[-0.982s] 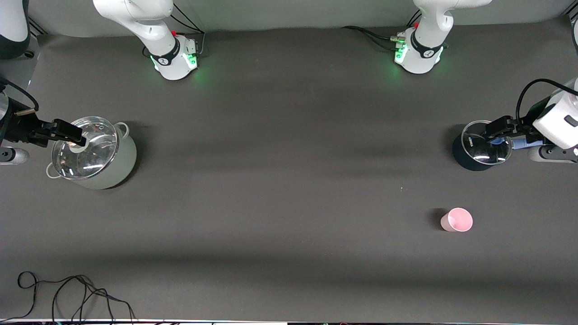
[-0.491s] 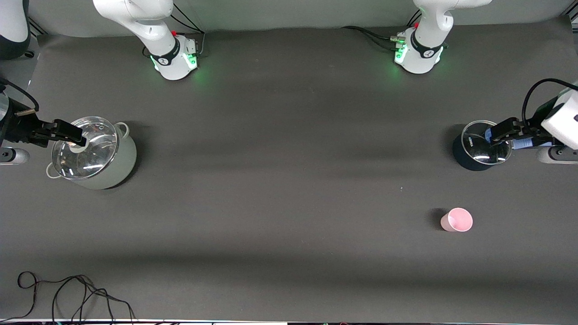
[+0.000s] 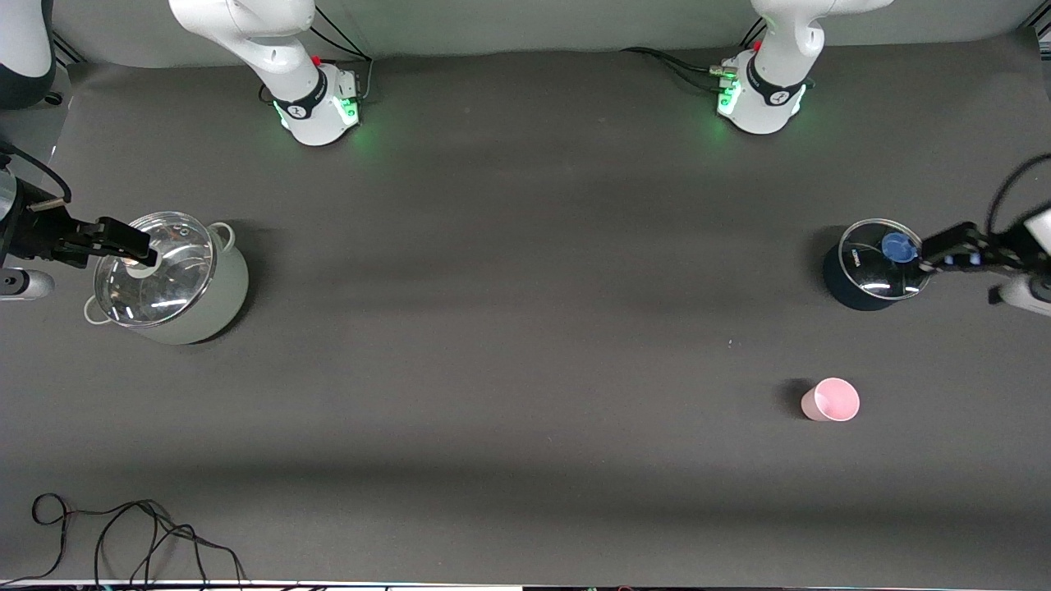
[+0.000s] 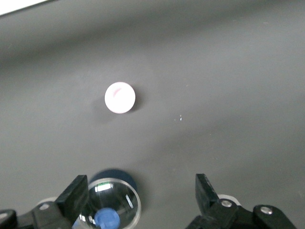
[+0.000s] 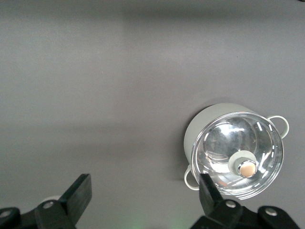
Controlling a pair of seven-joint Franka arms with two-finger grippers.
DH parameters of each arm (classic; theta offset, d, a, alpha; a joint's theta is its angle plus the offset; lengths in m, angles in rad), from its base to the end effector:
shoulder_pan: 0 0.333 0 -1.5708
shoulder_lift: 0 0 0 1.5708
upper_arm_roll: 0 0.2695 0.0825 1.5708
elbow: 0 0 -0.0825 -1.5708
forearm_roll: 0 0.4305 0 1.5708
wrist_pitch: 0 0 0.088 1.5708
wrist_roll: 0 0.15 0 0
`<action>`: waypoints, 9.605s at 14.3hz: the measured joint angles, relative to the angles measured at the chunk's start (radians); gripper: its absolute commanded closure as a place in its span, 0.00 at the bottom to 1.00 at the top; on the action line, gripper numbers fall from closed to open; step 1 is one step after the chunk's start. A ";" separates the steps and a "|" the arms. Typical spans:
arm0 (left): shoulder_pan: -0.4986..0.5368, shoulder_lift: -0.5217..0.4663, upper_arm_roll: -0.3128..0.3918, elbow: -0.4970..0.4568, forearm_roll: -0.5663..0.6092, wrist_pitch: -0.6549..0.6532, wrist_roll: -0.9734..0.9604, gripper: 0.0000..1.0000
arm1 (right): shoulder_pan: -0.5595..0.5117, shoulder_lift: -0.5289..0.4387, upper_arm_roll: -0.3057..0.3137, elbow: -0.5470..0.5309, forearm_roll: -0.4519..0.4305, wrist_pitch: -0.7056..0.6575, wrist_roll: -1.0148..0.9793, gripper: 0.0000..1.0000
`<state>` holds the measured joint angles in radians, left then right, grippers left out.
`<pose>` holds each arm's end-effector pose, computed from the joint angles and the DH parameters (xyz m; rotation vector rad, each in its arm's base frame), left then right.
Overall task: Transfer pink cup from left to right arm
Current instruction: 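Move the left gripper off the saucepan toward the pink cup, then lower the left gripper around the pink cup, then close the left gripper on the pink cup and lift it, then carry the cup to the table middle while the right gripper approaches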
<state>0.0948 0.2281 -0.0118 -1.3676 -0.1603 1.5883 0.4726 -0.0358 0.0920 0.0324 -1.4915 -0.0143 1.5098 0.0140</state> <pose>0.6603 0.0318 0.4999 2.9270 -0.5719 0.0562 0.6151 -0.0049 0.5148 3.1277 -0.0278 -0.1151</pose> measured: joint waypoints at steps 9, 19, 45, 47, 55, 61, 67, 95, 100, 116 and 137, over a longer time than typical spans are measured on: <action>0.251 0.255 0.006 0.080 -0.410 0.105 0.771 0.00 | 0.001 0.013 0.001 0.000 0.000 0.000 0.000 0.00; 0.377 0.519 0.005 0.075 -0.770 0.123 1.395 0.00 | 0.002 0.014 0.002 0.000 0.000 0.000 0.000 0.00; 0.374 0.823 -0.020 0.014 -1.070 0.119 2.082 0.00 | 0.003 0.015 0.002 0.000 0.000 -0.001 0.000 0.00; 0.374 0.824 -0.017 0.007 -1.048 0.121 2.048 0.00 | 0.003 0.015 0.002 0.000 0.000 -0.001 0.000 0.00; 0.371 0.824 -0.016 0.003 -0.966 0.121 1.882 0.00 | 0.003 0.015 0.003 0.000 0.000 -0.001 0.000 0.00; 0.330 0.824 -0.019 0.003 -0.966 0.158 1.868 0.00 | 0.003 0.015 0.003 0.000 0.000 -0.001 0.000 0.00; 0.321 0.824 -0.019 0.002 -0.966 0.191 1.896 0.00 | 0.003 0.015 0.003 0.000 0.000 -0.001 0.000 0.00; 0.296 0.461 -0.317 -0.185 -1.116 0.519 1.493 0.76 | 0.003 0.015 0.003 0.000 0.000 -0.001 0.001 0.00; 0.289 0.139 -0.477 -0.509 -1.301 0.719 1.451 0.85 | 0.003 0.015 0.003 0.001 0.065 -0.001 0.119 0.02; 0.129 -0.142 -0.965 -0.682 -1.629 1.410 1.348 0.85 | 0.424 0.134 0.013 0.189 0.203 0.032 1.262 0.02; 0.119 -0.147 -0.960 -0.682 -1.648 1.424 1.338 0.84 | 0.765 0.381 0.013 0.411 0.128 0.338 1.902 0.01</action>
<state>0.2134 0.0812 -0.9714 -2.0498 -1.8082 3.0124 1.8101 0.7291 0.4727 0.0450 -1.0803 0.1139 1.8474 1.9159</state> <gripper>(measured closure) 0.361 0.009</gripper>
